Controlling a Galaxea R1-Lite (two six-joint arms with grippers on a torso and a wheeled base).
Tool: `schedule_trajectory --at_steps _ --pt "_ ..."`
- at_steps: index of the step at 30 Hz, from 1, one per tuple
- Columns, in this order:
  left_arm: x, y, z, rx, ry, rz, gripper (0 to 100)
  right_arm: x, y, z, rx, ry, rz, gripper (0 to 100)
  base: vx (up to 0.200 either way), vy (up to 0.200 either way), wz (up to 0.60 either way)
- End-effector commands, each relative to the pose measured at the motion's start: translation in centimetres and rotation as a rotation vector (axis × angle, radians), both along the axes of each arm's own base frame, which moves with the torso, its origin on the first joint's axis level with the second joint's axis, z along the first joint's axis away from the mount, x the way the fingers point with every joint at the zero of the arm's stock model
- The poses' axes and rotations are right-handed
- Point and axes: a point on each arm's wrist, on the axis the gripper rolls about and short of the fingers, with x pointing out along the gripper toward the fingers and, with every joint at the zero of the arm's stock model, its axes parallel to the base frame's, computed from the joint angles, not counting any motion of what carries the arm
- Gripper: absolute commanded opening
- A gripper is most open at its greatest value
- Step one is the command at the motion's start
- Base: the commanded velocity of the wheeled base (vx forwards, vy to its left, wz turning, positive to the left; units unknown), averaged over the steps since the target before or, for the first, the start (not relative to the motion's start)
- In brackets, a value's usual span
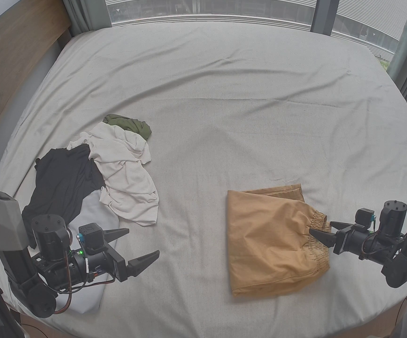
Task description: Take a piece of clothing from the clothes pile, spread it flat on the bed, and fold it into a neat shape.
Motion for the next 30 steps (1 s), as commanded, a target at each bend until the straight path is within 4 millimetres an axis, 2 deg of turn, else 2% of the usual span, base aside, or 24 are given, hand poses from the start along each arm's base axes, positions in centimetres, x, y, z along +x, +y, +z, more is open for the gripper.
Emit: schedule_trajectory --at_steps 1,11,25,30 --pt "0.0 0.0 -0.5 0.006 0.023 0.001 100 -0.3 -0.4 -0.9 -0.004 0.045 -0.015 100 0.000 0.000 0.00" --pt "-0.2 0.0 -0.7 0.011 0.033 -0.004 100 -1.1 -0.7 -2.3 -0.030 0.117 -0.015 100 0.000 0.000 0.00" --pt "-0.6 -0.2 -0.9 0.017 0.049 -0.017 100 -1.5 0.1 -4.2 -0.033 0.211 0.028 100 0.000 0.000 0.00" --pt "-0.7 -0.5 -1.0 0.018 0.052 -0.029 100 -1.5 0.7 -4.3 -0.018 0.218 0.067 100 0.000 0.000 0.00"
